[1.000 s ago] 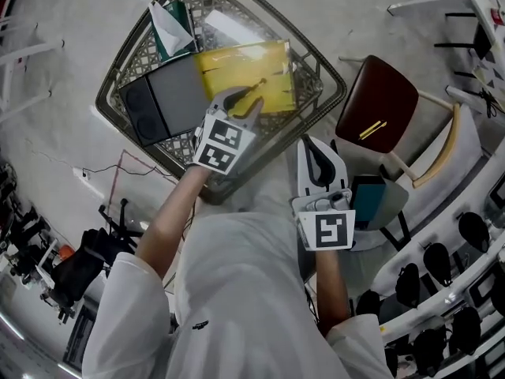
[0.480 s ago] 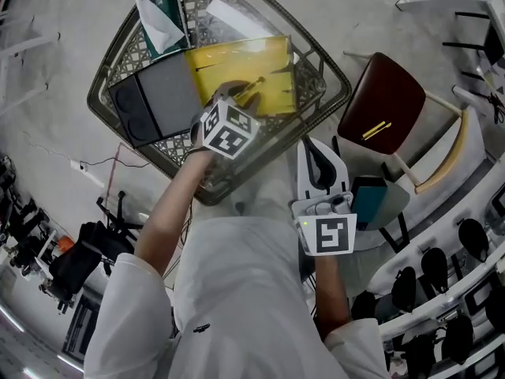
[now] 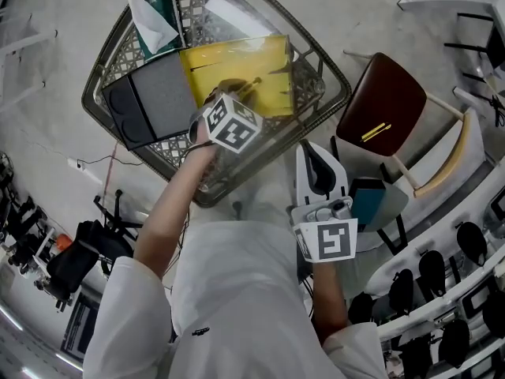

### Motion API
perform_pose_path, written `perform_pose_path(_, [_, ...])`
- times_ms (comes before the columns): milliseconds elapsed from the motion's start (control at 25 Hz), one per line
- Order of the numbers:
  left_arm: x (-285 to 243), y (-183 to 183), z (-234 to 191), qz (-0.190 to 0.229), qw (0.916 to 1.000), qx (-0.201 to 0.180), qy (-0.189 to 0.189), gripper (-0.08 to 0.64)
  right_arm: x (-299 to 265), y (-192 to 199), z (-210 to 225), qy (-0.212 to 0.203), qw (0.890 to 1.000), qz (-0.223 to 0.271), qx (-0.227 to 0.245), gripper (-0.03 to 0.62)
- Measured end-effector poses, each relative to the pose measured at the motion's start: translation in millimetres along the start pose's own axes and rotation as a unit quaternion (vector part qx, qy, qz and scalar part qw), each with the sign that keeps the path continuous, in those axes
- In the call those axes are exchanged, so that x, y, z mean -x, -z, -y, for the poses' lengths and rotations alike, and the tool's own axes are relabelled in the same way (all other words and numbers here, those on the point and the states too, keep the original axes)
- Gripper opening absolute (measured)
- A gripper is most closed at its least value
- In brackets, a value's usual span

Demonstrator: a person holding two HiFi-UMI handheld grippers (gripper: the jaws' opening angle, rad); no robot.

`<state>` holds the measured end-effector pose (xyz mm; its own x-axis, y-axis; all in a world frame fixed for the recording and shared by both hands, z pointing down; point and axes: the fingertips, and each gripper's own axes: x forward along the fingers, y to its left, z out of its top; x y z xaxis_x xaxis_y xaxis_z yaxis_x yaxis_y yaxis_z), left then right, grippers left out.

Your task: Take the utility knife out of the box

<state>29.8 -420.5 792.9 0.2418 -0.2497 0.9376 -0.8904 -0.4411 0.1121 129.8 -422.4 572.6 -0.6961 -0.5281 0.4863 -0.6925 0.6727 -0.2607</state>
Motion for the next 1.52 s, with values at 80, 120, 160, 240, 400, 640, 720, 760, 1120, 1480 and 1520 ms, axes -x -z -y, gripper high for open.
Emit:
perform_pose_path(80, [-1, 0, -1, -0.006, 1.0, 0.001, -0.001, 0.094, 0, -1, -1, 0.001, 1.0, 0.002, 0.004, 0.0])
perform_pose_path(120, [-2, -1, -1, -0.009, 0.9999, -0.006, -0.001, 0.088, 0, -1, -2, 0.0, 1.0, 0.003, 0.004, 0.0])
perform_pose_path(160, [-2, -1, -1, -0.012, 0.9997, -0.02, -0.001, 0.062, 1, -1, -4, 0.0, 1.0, 0.005, 0.004, 0.0])
perform_pose_path(240, [-3, -1, 1, -0.018, 0.9987, -0.048, 0.0, 0.058, 3, -1, -8, -0.001, 1.0, 0.008, 0.002, 0.0])
perform_pose_path(400, [-2, -1, 1, -0.011, 0.9992, -0.037, 0.003, 0.057, 10, -4, -16, 0.002, 1.0, 0.017, 0.002, 0.0])
perform_pose_path(640, [10, -4, 5, 0.018, 0.9996, -0.016, 0.012, 0.055, 26, -8, -30, 0.006, 0.999, 0.031, 0.009, 0.0])
perform_pose_path(720, [24, -8, 7, 0.036, 0.9991, -0.019, 0.009, 0.055, 35, -11, -36, 0.008, 0.999, 0.037, 0.012, 0.0])
perform_pose_path(760, [32, -11, 7, 0.046, 0.9987, -0.018, 0.008, 0.055, 39, -11, -38, 0.009, 0.999, 0.038, 0.014, 0.0])
perform_pose_path(1120, [116, -29, 3, 0.15, 0.9886, 0.01, -0.013, 0.056, 67, -23, -82, 0.008, 0.997, 0.065, 0.039, 0.0])
perform_pose_path(1480, [223, -13, 21, 0.226, 0.9739, 0.023, -0.004, 0.057, 104, -43, -118, 0.034, 0.993, 0.084, 0.073, 0.0])
perform_pose_path(1520, [235, -11, 22, 0.232, 0.9725, 0.021, -0.003, 0.057, 109, -45, -123, 0.039, 0.992, 0.087, 0.078, 0.0])
